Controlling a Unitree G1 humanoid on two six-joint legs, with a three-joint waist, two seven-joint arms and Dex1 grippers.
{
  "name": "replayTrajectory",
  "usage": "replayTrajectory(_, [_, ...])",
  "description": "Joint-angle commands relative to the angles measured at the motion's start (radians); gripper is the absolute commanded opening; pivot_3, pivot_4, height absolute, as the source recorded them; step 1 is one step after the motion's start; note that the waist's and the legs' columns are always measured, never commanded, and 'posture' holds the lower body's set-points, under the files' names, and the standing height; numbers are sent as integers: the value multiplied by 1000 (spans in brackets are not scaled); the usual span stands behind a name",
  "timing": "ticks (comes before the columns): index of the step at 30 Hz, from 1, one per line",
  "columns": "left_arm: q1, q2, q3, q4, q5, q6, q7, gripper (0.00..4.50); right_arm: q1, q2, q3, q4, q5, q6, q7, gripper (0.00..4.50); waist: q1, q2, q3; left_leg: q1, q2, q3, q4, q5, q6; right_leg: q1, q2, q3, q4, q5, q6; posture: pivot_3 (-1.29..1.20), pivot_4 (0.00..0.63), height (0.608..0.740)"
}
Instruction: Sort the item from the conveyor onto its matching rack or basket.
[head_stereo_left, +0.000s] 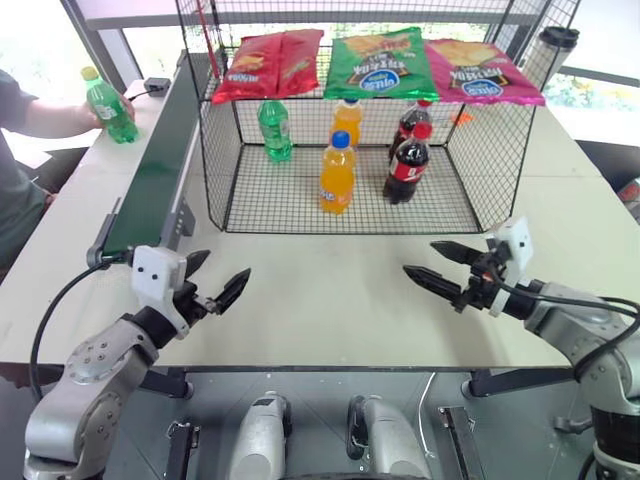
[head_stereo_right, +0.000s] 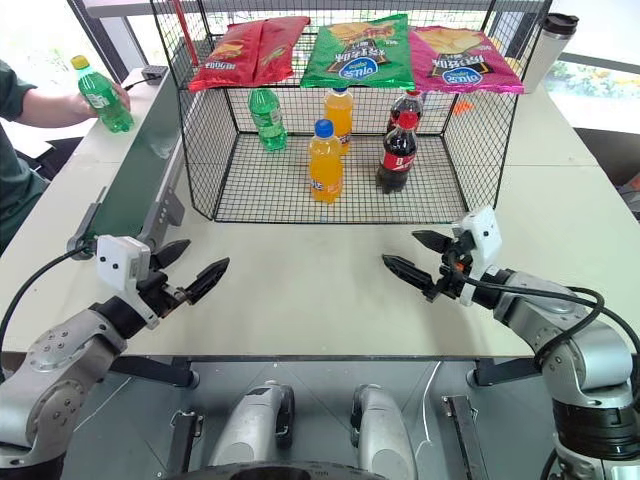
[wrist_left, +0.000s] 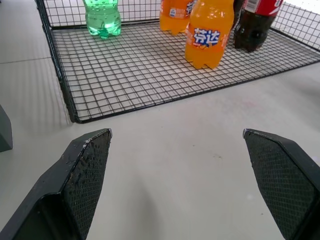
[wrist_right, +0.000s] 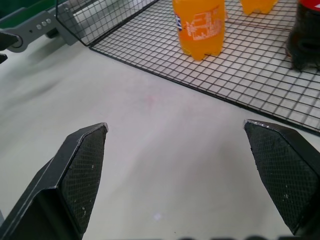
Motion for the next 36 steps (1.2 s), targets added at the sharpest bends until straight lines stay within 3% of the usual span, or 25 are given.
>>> replayTrajectory(1, [9, 1, 20, -56, -3, -6, 14, 4407, -23, -6, -2, 0, 0, -22, 13, 4500, 0, 0, 0, 0, 0, 0, 0, 0, 0, 0, 0, 0, 0, 0, 0, 0, 150, 740])
replayTrajectory(36, [-13, -6, -15, -62, -20, -3, 46, 4407, -37, 2, 50, 28, -53, -74, 28, 4500, 0, 0, 0, 0, 0, 0, 0, 0, 1, 0, 0, 0, 0, 0, 0, 0, 150, 740])
